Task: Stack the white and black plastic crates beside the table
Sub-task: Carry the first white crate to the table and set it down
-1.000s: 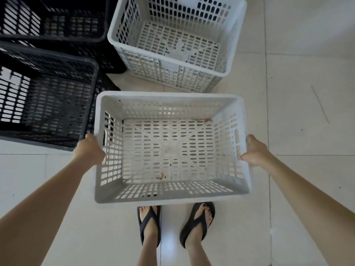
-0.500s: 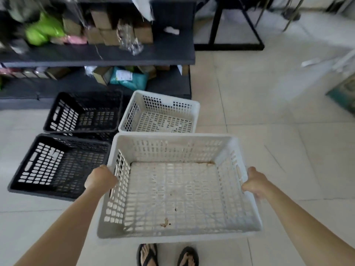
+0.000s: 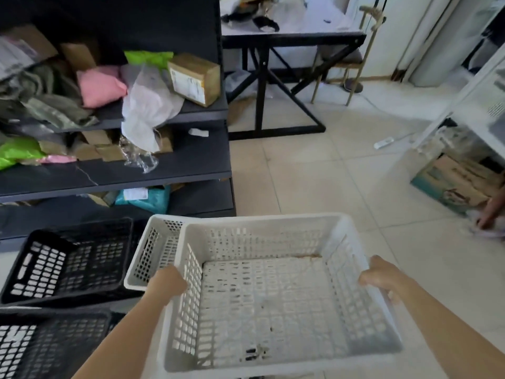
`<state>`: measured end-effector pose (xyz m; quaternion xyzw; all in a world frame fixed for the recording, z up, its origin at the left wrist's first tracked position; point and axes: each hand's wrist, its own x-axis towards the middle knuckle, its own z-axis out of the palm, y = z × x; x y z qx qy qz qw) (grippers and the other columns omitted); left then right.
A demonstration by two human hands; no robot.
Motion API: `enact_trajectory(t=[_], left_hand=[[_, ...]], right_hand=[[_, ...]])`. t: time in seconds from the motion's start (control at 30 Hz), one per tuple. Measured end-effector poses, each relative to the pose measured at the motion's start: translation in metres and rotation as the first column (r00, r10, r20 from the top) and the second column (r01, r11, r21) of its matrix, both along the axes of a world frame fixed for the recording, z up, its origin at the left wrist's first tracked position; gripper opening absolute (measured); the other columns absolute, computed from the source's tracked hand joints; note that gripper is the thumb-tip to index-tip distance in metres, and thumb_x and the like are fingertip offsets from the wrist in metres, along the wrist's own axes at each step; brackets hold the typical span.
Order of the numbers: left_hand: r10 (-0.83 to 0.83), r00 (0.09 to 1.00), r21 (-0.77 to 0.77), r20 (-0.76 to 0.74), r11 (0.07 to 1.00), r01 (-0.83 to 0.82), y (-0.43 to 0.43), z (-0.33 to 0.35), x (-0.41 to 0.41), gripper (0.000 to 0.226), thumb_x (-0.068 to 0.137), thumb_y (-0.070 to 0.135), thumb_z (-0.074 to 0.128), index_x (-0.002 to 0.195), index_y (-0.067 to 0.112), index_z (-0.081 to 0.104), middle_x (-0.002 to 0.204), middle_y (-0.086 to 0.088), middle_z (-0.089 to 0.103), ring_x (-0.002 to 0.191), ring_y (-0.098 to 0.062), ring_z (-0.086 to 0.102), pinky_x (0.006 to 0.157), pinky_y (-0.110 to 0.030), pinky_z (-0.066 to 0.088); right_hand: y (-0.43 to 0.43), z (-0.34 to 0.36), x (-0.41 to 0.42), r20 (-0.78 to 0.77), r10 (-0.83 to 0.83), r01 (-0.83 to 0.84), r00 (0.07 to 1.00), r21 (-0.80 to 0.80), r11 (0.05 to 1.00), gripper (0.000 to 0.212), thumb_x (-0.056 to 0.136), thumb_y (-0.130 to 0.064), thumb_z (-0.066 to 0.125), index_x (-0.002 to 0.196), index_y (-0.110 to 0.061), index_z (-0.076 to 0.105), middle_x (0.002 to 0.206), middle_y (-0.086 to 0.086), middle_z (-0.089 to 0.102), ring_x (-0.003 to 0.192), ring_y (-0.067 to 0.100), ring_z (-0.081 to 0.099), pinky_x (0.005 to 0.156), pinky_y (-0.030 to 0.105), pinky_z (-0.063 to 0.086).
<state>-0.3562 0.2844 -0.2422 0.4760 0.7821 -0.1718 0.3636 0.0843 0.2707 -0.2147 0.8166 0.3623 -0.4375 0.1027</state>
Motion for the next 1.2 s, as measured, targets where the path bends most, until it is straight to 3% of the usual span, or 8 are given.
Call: enact_trajectory(t=[0.13,0.2,0.43,0.53,0.67,0.9,1.03,1.2], left_hand=[[-0.032,0.998,-0.001,0.050,0.999,0.032,0.074,-0.004,0.046,0.024,0.091,0.011,0.046,0.104,-0.006,0.058,0.083,-0.009,0.064,0.078,-0.025,0.067,0.061,-0.026,0.052],[-0.032,0.996,0.012,0.078,0.999,0.032,0.110,-0.009,0.067,0.030,0.091,0.007,0.044,0.116,-0.006,0.054,0.072,-0.005,0.057,0.062,-0.019,0.062,0.048,-0.021,0.046],[-0.104,0.994,-0.040,0.020,0.994,0.104,0.260,-0.023,0.154,0.029,0.094,0.004,0.041,0.111,-0.005,0.063,0.103,-0.013,0.069,0.094,-0.026,0.069,0.060,-0.021,0.051],[-0.077,0.997,-0.037,-0.009,0.996,0.076,0.331,-0.039,0.181,0.030,0.093,0.003,0.040,0.119,-0.005,0.055,0.072,-0.004,0.054,0.055,-0.015,0.057,0.040,-0.019,0.042],[-0.026,1.000,0.001,0.010,1.000,0.026,0.416,-0.060,0.207,0.031,0.091,0.002,0.042,0.118,-0.007,0.054,0.059,0.000,0.039,0.053,-0.017,0.046,0.040,-0.021,0.032],[0.047,0.997,0.058,0.060,0.997,-0.050,0.572,-0.118,0.235,0.035,0.089,-0.004,0.044,0.057,0.009,0.038,0.055,-0.004,0.041,0.049,-0.018,0.047,0.042,-0.027,0.035],[0.008,0.997,0.038,0.077,0.999,-0.011,0.672,-0.162,0.256,0.022,0.090,-0.002,0.045,0.106,-0.010,0.056,0.104,-0.022,0.065,0.105,-0.037,0.064,0.077,-0.038,0.051],[0.032,0.998,0.031,0.046,0.999,-0.034,0.765,-0.230,0.282,0.035,0.092,0.004,0.049,0.124,-0.009,0.045,0.123,-0.024,0.057,0.113,-0.037,0.058,0.083,-0.036,0.049]], right_hand=[[0.064,0.000,0.044,0.047,-0.009,0.009,0.999,0.007,1.000,0.070,0.082,-0.020,0.064,0.140,-0.002,0.029,0.133,0.018,0.047,0.112,0.030,0.051,0.070,0.029,0.043],[0.099,-0.002,0.069,0.044,-0.020,0.020,0.999,0.016,1.000,0.064,0.083,-0.019,0.064,0.137,-0.003,0.033,0.131,0.018,0.048,0.107,0.029,0.051,0.077,0.031,0.046],[0.255,-0.023,0.154,-0.029,-0.029,0.029,0.999,0.006,1.000,0.062,0.077,-0.021,0.066,0.131,-0.002,0.043,0.113,0.012,0.054,0.097,0.029,0.057,0.059,0.026,0.041],[0.326,-0.033,0.184,-0.032,-0.076,0.076,0.997,-0.013,0.997,0.062,0.083,-0.018,0.060,0.139,-0.007,0.036,0.118,0.011,0.050,0.094,0.027,0.055,0.063,0.028,0.045],[0.420,-0.044,0.212,0.025,-0.009,0.010,1.000,-0.020,1.000,0.070,0.088,-0.015,0.056,0.148,-0.008,0.021,0.134,0.016,0.043,0.097,0.028,0.047,0.084,0.040,0.048],[0.603,-0.085,0.241,0.059,0.023,-0.022,0.998,-0.032,0.999,0.072,0.090,-0.016,0.058,0.149,-0.008,0.019,0.137,0.018,0.041,0.097,0.029,0.044,0.091,0.044,0.048],[0.701,-0.136,0.259,0.033,-0.034,0.035,0.999,-0.026,0.999,0.073,0.090,-0.018,0.059,0.150,-0.012,0.018,0.136,0.017,0.043,0.098,0.029,0.046,0.087,0.043,0.048],[0.795,-0.216,0.288,-0.003,-0.119,0.118,0.993,-0.047,0.992,0.074,0.085,-0.022,0.065,0.147,-0.021,0.025,0.124,0.015,0.050,0.100,0.033,0.054,0.083,0.044,0.052]])
